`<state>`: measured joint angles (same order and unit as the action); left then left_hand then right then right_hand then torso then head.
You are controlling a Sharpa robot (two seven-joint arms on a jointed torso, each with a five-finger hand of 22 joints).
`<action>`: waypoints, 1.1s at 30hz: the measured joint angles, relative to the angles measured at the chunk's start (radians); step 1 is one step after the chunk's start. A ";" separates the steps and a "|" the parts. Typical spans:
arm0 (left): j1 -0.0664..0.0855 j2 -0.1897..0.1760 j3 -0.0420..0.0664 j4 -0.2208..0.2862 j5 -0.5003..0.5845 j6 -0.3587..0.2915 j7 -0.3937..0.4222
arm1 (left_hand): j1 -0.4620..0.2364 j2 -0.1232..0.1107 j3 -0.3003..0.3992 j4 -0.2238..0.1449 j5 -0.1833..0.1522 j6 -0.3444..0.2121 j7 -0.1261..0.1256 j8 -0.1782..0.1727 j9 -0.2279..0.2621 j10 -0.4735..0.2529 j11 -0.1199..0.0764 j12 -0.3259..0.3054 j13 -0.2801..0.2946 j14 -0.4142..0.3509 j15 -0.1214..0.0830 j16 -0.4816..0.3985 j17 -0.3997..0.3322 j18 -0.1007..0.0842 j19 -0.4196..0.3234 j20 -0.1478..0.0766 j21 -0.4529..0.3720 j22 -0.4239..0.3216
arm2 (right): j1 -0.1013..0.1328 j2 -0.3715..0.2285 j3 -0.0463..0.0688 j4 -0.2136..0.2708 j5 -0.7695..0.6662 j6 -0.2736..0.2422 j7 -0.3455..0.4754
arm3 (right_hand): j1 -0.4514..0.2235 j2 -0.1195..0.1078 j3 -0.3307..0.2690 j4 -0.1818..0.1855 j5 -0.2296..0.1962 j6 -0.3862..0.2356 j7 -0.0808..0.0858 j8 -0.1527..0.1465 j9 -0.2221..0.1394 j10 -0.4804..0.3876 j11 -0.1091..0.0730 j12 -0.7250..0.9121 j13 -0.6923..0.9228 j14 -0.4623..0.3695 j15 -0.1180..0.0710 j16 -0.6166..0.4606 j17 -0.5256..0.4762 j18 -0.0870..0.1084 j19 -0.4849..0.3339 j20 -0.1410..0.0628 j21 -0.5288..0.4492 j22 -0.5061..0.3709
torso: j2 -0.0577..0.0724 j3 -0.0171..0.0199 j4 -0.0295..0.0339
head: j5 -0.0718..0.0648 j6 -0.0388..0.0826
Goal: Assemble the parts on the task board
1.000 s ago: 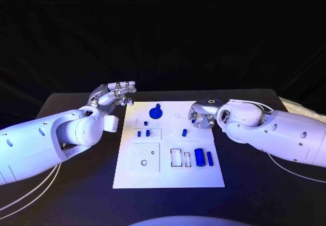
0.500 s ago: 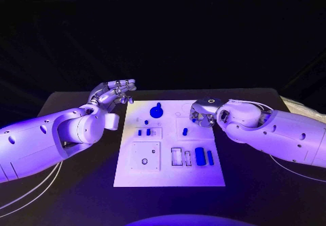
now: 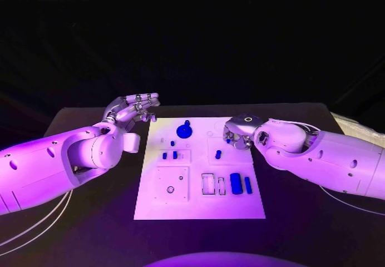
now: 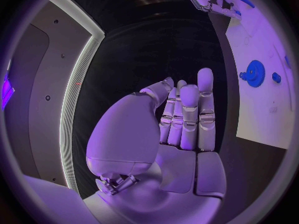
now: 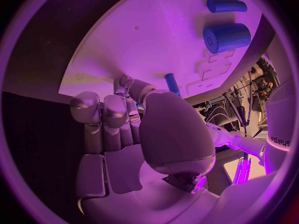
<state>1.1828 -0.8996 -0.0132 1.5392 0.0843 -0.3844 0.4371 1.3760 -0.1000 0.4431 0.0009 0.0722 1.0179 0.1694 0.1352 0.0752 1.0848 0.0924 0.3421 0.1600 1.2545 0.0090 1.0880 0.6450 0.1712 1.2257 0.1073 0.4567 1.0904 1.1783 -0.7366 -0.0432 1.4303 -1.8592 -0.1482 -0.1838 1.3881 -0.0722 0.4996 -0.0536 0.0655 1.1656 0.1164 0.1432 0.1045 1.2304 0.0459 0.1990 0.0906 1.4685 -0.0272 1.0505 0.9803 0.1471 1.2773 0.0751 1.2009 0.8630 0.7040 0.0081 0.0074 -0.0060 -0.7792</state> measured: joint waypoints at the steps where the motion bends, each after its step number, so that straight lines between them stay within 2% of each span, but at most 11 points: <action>1: 0.000 0.000 0.000 0.000 -0.002 -0.001 -0.001 | 0.000 0.000 0.000 0.000 0.000 0.000 0.000 0.000 0.000 0.000 0.000 0.000 0.000 0.000 0.000 0.000 0.000 0.000 0.000 0.000 0.000 0.000 | 0.000 0.000 0.000 0.000 0.000 -0.002 -0.001 | -0.003 0.002 -0.001 0.001 -0.004 0.000 0.000 0.000 0.000 0.000 0.000 -0.004 0.000 0.000 0.000 0.000 0.000 0.000 0.000 0.000 0.000 0.000 | 0.000 -0.0003 -0.0001 | 0.000 0.000; 11: 0.000 -0.001 0.000 0.000 -0.010 -0.004 -0.006 | 0.000 0.000 0.000 -0.006 0.000 -0.004 0.003 0.000 -0.001 -0.004 0.004 0.000 0.001 -0.003 0.003 0.000 -0.003 0.000 0.004 0.004 0.000 -0.001 | -0.004 -0.012 -0.001 0.008 0.024 -0.020 -0.005 | -0.031 -0.007 -0.014 0.014 -0.009 -0.002 0.001 -0.003 0.000 0.001 -0.001 -0.025 -0.006 0.000 0.000 0.004 -0.001 0.000 0.000 0.000 0.000 -0.001 | -0.001 -0.0009 -0.0004 | -0.001 -0.001; 15: 0.000 -0.001 0.000 0.000 -0.012 -0.004 -0.007 | 0.000 0.000 0.000 -0.006 0.000 -0.004 0.003 0.000 -0.001 -0.006 0.002 0.004 0.001 -0.003 0.003 0.000 -0.003 0.000 0.004 0.004 -0.004 -0.001 | -0.005 -0.014 -0.002 0.009 0.039 -0.021 -0.005 | -0.047 -0.007 -0.018 0.018 -0.009 -0.035 0.010 -0.020 -0.001 -0.032 0.017 -0.049 -0.015 0.000 0.000 0.002 -0.013 0.000 -0.001 0.001 0.000 -0.014 | -0.001 -0.0012 -0.0004 | -0.001 0.000; 18: 0.000 -0.001 0.000 -0.001 -0.012 -0.004 -0.009 | 0.000 0.000 0.000 -0.006 0.000 -0.004 0.003 0.000 -0.001 -0.008 0.001 0.004 0.001 -0.003 0.003 0.000 -0.003 0.000 0.004 0.004 -0.004 -0.001 | -0.005 -0.015 -0.001 0.011 0.049 -0.020 -0.005 | -0.061 -0.022 -0.023 0.017 -0.009 -0.070 0.023 -0.044 -0.010 -0.064 0.030 -0.070 -0.021 -0.003 0.008 -0.013 -0.028 0.000 -0.013 0.013 -0.012 -0.033 | -0.001 -0.0012 -0.0004 | 0.000 0.000; 22: 0.000 -0.001 0.000 -0.002 -0.013 -0.004 -0.011 | 0.000 0.000 0.000 -0.006 0.000 -0.004 0.003 0.000 -0.001 -0.008 0.001 0.004 0.001 -0.003 0.004 0.000 -0.004 0.000 0.004 0.004 -0.004 -0.003 | -0.004 -0.015 0.000 0.011 0.059 -0.017 -0.004 | -0.063 -0.048 -0.029 0.018 -0.009 -0.099 0.029 -0.067 -0.020 -0.104 0.036 -0.093 -0.032 -0.002 0.010 -0.023 -0.042 0.000 -0.025 0.020 -0.025 -0.056 | -0.001 -0.0008 -0.0009 | 0.000 0.000; 25: 0.000 -0.001 0.000 -0.005 -0.013 -0.004 -0.012 | 0.000 0.000 0.000 -0.005 0.000 -0.004 0.003 0.000 -0.001 -0.008 0.001 0.004 0.001 -0.003 0.004 0.000 -0.004 0.000 0.004 0.004 -0.004 -0.003 | -0.004 -0.014 0.000 0.012 0.065 -0.014 -0.003 | -0.061 -0.052 -0.032 0.021 -0.009 -0.107 0.028 -0.070 -0.023 -0.127 0.041 -0.100 -0.030 -0.002 0.010 -0.029 -0.051 0.000 -0.030 0.018 -0.033 -0.070 | -0.001 -0.0006 -0.0010 | 0.000 0.000; 33: 0.000 0.000 0.000 -0.009 -0.014 -0.004 -0.015 | 0.000 0.000 0.000 -0.005 0.000 -0.004 0.003 0.000 -0.002 -0.011 0.004 0.004 0.002 -0.003 0.004 0.000 -0.006 0.000 0.004 0.004 -0.004 -0.003 | -0.003 -0.013 0.000 0.011 0.072 -0.010 -0.002 | -0.061 -0.052 -0.032 0.021 -0.009 -0.108 0.030 -0.070 -0.023 -0.128 0.040 -0.104 -0.027 -0.002 0.010 -0.029 -0.052 0.000 -0.033 0.022 -0.035 -0.071 | -0.002 -0.0006 -0.0004 | -0.001 0.000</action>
<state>1.1827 -0.8999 -0.0132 1.5302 0.0705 -0.3884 0.4216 1.3761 -0.1000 0.4432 -0.0046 0.0722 1.0143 0.1728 0.1351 0.0733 1.0738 0.0963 0.3460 0.1619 1.2511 0.0126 1.0880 0.6389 0.1711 1.2293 0.1108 0.4531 1.0879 1.1752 -0.7493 -0.0427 1.4412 -1.7868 -0.1586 -0.1861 1.3270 -0.1242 0.4676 -0.0330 0.0561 1.0573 0.1461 0.0731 0.0818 1.1019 0.0861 0.0952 0.0636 1.4666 -0.0177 1.0211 0.9284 0.1470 1.2444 0.0968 1.1655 0.7921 0.7024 0.0076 0.0070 -0.0070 -0.7793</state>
